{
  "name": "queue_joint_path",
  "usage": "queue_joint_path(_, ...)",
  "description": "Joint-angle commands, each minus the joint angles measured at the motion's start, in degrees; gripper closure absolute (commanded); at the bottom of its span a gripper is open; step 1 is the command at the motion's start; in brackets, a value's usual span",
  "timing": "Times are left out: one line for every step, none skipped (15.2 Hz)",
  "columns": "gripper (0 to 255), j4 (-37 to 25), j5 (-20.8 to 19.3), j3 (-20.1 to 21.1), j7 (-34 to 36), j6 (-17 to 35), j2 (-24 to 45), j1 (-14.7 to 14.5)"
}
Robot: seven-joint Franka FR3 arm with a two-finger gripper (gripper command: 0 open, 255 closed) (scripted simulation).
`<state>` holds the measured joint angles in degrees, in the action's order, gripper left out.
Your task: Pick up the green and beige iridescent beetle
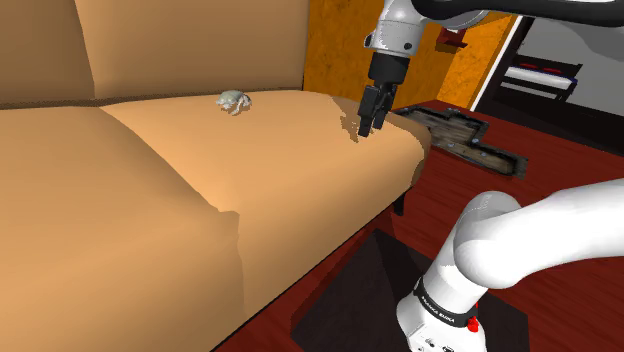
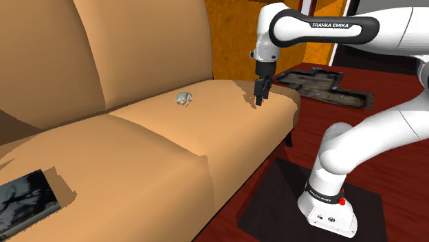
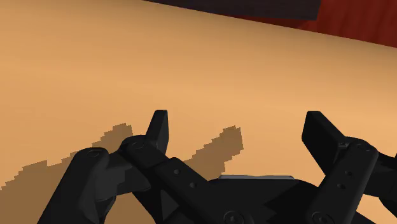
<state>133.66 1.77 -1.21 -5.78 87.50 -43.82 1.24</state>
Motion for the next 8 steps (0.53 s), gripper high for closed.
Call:
queue_joint_path(0, 0.0, 0.0, 0.0, 0.0, 0.0, 0.0, 0.0)
queue_joint_path(0, -1.21, 1.08, 1.15, 2.58, 0.36, 1.54, 0.14)
queue_joint_path(0, -2.5, 2.11, 2.28, 5.12, 0.72, 3.15, 0.32)
queue_joint_path(0, -3.88, 3.06, 3.37, 7.64, 1.07, 4.81, 0.54)
queue_joint_path(0, -5.35, 3.92, 4.42, 10.15, 1.42, 6.53, 0.76)
queue_joint_path(0, -6.89, 4.7, 5.42, 12.65, 1.76, 8.29, 0.99)
queue_joint_path(0, -8.52, 5.41, 6.4, 15.13, 2.07, 10.11, 1.26)
queue_joint_path(0, -10.23, 6.03, 7.33, 17.61, 2.37, 11.96, 1.51)
